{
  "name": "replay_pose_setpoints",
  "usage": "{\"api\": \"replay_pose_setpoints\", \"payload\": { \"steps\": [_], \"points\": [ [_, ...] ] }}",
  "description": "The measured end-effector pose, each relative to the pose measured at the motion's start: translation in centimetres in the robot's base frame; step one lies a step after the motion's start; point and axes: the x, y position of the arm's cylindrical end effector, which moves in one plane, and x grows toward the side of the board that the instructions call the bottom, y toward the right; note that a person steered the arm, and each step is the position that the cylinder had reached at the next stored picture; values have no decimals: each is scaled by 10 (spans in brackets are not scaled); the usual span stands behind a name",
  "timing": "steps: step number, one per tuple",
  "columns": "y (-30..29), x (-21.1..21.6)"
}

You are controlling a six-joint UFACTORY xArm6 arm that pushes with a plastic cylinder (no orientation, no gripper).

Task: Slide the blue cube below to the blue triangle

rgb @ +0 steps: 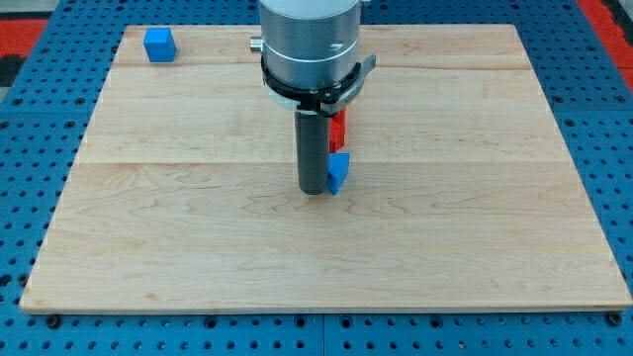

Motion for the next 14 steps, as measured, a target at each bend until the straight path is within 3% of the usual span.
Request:
{"api": "replay_pose_setpoints", "payload": {
  "steps": [2, 3, 5, 6, 7, 8, 10, 11, 14],
  "points": [
    [-23, -18],
    [-67, -47],
    [-70, -169],
    [-110, -227],
    [-113, -277],
    [-129, -287],
    [-224, -287],
    [-211, -249],
    [-162, -81]
  ]
}}
